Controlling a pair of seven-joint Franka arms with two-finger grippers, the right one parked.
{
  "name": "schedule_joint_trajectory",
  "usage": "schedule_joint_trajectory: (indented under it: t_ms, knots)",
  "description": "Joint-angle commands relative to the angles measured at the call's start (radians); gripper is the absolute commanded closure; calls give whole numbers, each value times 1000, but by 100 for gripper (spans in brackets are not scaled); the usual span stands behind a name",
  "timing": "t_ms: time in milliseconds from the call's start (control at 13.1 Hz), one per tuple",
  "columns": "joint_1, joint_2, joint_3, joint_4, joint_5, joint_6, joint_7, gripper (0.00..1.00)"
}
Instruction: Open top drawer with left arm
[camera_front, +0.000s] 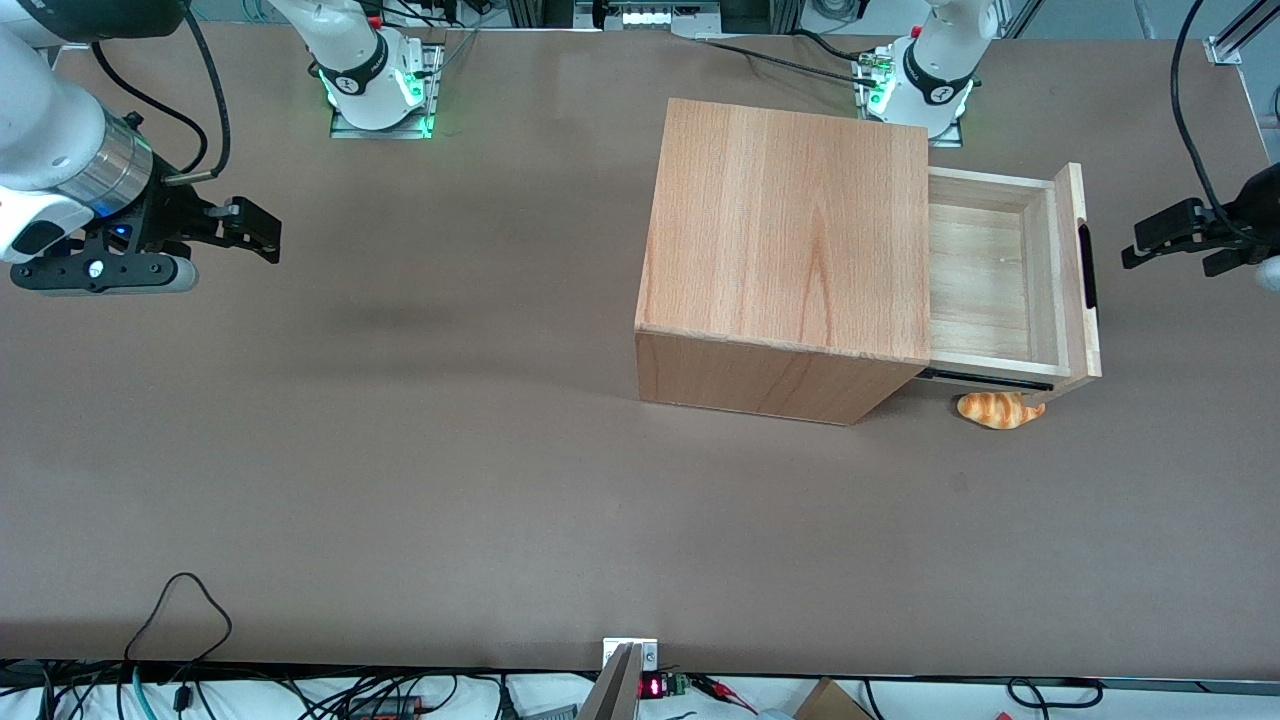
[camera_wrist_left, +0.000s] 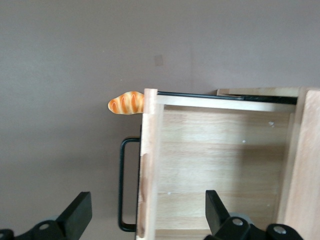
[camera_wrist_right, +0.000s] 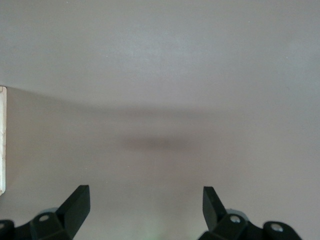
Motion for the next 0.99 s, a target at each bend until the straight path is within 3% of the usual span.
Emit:
schedule_joint_trajectory:
  t_ms: [0, 153, 688, 918]
  knots:
    - [-15, -6, -28, 38, 56, -33, -41, 0]
    - [-85, -12, 12, 57, 57, -49, -51, 0]
    - [-375, -30, 288, 75, 59, -53, -49, 0]
    - [-388, -29, 298, 109, 60, -78, -52, 0]
